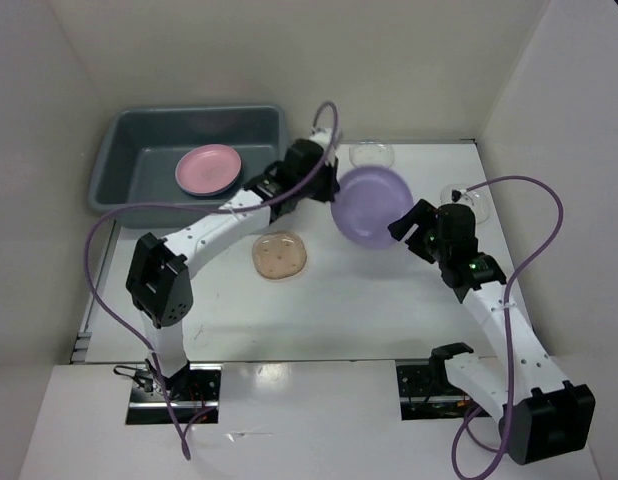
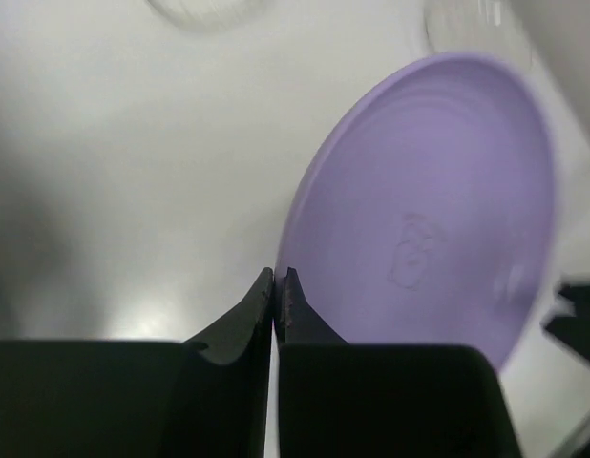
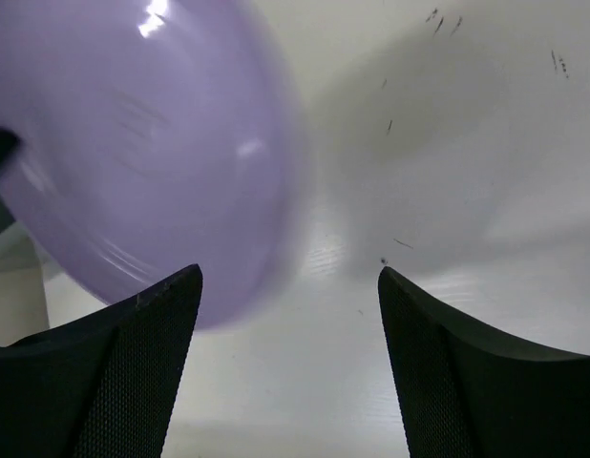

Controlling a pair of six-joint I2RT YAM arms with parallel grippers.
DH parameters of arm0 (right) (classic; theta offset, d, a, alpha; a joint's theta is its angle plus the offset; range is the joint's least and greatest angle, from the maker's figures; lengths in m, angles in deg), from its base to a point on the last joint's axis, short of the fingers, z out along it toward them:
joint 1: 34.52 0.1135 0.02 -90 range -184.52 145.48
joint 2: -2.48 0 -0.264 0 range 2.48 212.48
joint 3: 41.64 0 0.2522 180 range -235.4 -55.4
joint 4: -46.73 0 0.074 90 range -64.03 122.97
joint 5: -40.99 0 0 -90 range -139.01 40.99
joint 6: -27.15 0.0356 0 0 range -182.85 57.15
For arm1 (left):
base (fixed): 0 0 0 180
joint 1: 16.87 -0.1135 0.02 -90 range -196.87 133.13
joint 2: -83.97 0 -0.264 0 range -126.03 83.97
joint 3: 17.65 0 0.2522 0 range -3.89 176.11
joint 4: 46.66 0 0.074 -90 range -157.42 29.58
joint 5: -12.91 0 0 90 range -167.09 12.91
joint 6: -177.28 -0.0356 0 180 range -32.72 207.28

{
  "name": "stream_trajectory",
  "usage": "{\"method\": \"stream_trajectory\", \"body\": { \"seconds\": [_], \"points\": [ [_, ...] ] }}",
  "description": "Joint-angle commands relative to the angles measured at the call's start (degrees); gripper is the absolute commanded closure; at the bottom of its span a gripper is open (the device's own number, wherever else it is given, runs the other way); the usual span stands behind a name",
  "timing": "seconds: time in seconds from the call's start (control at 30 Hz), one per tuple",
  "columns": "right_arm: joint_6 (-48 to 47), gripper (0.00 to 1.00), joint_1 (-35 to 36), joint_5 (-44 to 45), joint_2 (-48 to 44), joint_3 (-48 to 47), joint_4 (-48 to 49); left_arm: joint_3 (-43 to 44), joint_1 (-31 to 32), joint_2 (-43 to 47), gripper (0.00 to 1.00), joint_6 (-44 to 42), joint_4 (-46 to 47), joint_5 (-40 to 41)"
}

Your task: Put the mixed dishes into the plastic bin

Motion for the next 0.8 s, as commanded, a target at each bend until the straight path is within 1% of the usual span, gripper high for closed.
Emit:
{"method": "stream_trajectory", "body": {
  "seconds": [0.0,0.03,0.07,0.13,0.17,0.2,0.23,0.27,0.3,0.37,0.4,0.47,0.5,0.57,0.67,0.77],
  "points": [
    [2.55,0.2,0.51,3.45,-4.44,-2.09,3.4,7.75,-6.88,2.77,1.0,-1.47,0.6,4.83],
    [2.56,0.2,0.51,5.11,-6.46,-2.09,3.4,8.8,-8.37,2.77,1.0,-1.47,0.6,5.44],
    [3.43,0.2,0.51,6.0,-7.61,-1.57,3.4,10.47,-11.87,2.24,1.0,-1.47,0.6,5.97],
    [3.96,0.19,0.51,7.58,-9.72,-1.56,3.4,11.01,-15.84,2.24,1.0,-1.47,1.12,7.38],
    [3.96,0.18,0.51,8.9,-11.9,-1.04,3.93,11.71,-20.03,2.24,1.0,-0.95,1.13,7.9],
    [4.57,0.15,0.51,8.91,-12.97,-1.03,3.93,11.71,-22.08,2.24,1.0,-0.95,1.74,7.91],
    [5.1,0.15,0.51,9.87,-13.85,-0.51,3.93,12.24,-23.93,2.24,1.0,-0.95,1.74,7.91],
    [5.11,0.15,0.51,10.49,-15.08,-0.51,3.93,12.24,-27.42,2.24,1.0,-0.95,2.44,8.78],
    [5.11,0.15,0.51,10.49,-15.61,-0.51,4.45,12.24,-28.94,2.24,1.0,-1.56,2.45,9.48],
    [5.11,0.12,0.51,10.49,-16.14,0.02,4.46,10.49,-31.58,2.24,1.0,-2.95,4.11,12.3],
    [5.63,0.11,0.51,10.49,-16.14,0.02,4.46,9.79,-34.2,1.72,1.0,-2.97,4.12,13.09],
    [5.63,0.11,0.51,10.49,-16.14,0.63,4.46,7.42,-36.68,1.1,1.0,-3.67,5.52,15.46],
    [5.63,0.09,0.51,9.97,-16.75,0.64,4.46,6.45,-38.86,1.1,1.0,-5.06,5.52,16.34],
    [6.25,0.09,0.51,9.96,-16.76,1.25,4.46,5.04,-40.63,-0.39,1.0,-5.95,6.22,19.14],
    [6.86,0.1,0.51,9.44,-17.98,1.77,4.46,4.24,-42.66,-2.5,1.0,-7.53,6.22,20.91],
    [6.86,0.1,0.51,9.44,-17.99,1.78,3.93,3.72,-43.19,-5.31,1.0,-9.02,6.22,22.14]
  ]
}}
